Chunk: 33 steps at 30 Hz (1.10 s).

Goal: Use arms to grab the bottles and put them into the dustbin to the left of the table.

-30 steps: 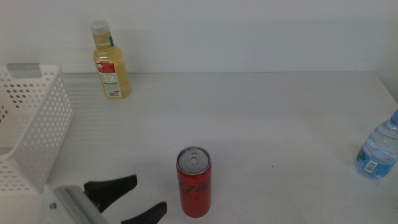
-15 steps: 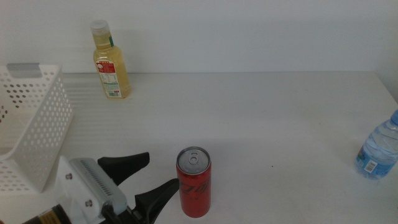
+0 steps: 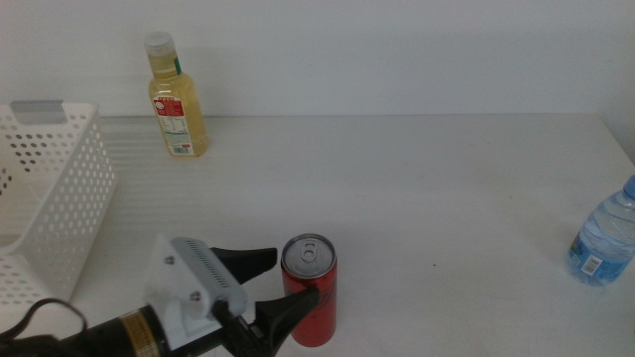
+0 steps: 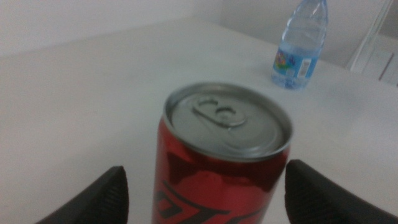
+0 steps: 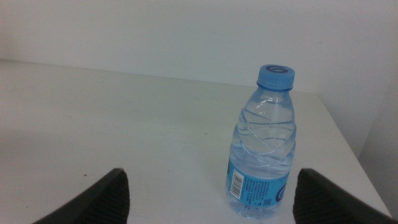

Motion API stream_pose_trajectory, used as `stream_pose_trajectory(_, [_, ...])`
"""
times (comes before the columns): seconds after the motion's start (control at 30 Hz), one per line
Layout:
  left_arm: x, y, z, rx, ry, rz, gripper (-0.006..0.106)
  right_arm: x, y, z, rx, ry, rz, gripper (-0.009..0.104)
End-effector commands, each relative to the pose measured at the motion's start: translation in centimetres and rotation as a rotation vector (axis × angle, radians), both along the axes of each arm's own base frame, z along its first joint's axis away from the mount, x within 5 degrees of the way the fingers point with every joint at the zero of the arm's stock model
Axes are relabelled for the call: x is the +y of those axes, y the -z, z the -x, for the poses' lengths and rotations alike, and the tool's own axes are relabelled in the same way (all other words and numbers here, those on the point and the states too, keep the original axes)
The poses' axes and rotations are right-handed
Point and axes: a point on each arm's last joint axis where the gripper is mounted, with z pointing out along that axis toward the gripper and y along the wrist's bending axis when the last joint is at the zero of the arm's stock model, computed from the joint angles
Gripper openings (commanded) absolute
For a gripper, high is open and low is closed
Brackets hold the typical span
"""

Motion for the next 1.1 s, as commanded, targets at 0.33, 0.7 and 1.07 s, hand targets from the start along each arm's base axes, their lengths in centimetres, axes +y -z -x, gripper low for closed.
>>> stream_pose_trajectory(0.33, [-1.9, -0.8, -2.2, -0.069, 0.067, 0.108, 0.078, -0.1, -1.1, 0.2, -0.112, 0.01, 0.008, 0.07])
stream_pose_trajectory(0.7, [-3.9, 1.1, -3.2, -0.026, 0.112, 0.09, 0.078, -0.1, -1.1, 0.2, -0.112, 0.01, 0.008, 0.07])
stream_pose_trajectory(1.07, [-4.6, 1.8, -3.8, -0.052, 0.111, 0.101, 0.078, -0.1, -1.1, 0.2, -0.112, 0.01, 0.008, 0.07])
